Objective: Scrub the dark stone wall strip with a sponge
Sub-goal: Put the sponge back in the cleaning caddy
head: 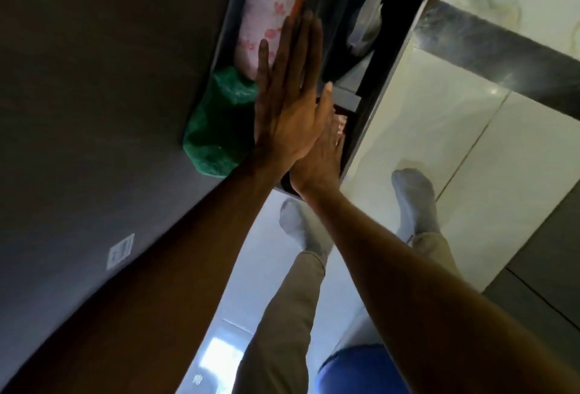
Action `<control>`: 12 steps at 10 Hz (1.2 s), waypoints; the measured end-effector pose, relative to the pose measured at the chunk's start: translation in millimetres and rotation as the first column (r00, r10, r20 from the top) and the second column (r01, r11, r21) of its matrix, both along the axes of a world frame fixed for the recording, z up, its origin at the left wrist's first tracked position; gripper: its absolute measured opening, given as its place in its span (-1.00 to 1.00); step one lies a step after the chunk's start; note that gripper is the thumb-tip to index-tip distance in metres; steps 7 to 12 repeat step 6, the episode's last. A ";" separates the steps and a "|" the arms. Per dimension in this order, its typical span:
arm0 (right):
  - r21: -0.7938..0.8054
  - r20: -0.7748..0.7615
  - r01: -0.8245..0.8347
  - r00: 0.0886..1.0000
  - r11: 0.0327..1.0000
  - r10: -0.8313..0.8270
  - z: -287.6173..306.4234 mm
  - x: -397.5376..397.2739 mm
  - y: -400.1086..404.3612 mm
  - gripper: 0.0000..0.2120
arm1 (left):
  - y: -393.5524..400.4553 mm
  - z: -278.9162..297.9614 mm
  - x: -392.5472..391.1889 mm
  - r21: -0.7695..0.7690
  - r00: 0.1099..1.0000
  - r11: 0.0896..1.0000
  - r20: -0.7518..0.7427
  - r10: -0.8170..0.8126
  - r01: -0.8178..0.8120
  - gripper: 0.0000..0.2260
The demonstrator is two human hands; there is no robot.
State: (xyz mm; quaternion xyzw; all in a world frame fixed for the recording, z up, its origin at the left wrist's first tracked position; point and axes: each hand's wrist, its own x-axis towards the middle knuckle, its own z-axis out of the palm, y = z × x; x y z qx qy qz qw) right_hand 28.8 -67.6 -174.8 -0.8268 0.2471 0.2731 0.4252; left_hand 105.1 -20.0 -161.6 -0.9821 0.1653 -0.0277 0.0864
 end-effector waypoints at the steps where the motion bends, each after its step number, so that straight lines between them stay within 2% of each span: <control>1: -0.015 -0.088 -0.134 0.987 0.991 0.132 -15.7 -1.3 0.9 -0.19 | -0.6 -3.0 0.4 -0.032 1.000 0.999 0.003 0.016 -0.015 -0.32; 2: -0.038 -0.047 -0.128 0.991 0.991 0.126 -6.7 1.4 -0.6 -0.20 | 0.7 -4.8 1.6 -0.047 0.999 0.999 -0.024 0.021 -0.022 -0.31; 3: 0.090 -0.026 -0.085 0.996 0.992 0.088 23.4 1.6 -9.3 -0.43 | 1.3 -3.8 2.6 -0.070 0.996 0.997 -0.084 0.037 -0.043 -0.29; 4: 0.109 -0.092 -0.205 0.972 0.973 0.216 53.7 -2.7 -28.6 -0.61 | -0.5 5.9 4.3 -0.083 0.989 0.995 -0.144 0.040 -0.052 -0.29; 5: 0.153 -0.047 -0.249 0.965 0.957 0.258 113.1 -9.0 -66.2 -0.68 | -6.8 35.3 -1.9 -0.135 0.971 0.983 -0.223 0.088 -0.121 -0.28; 6: 0.152 0.090 -0.222 0.974 0.963 0.210 195.6 -2.1 -112.4 -0.75 | -21.8 79.2 -7.0 -0.205 0.964 0.947 -0.145 0.222 -0.249 -0.30; 12: 0.152 0.090 -0.222 0.974 0.963 0.210 195.6 -2.1 -112.4 -0.75 | -21.8 79.2 -7.0 -0.205 0.964 0.947 -0.145 0.222 -0.249 -0.30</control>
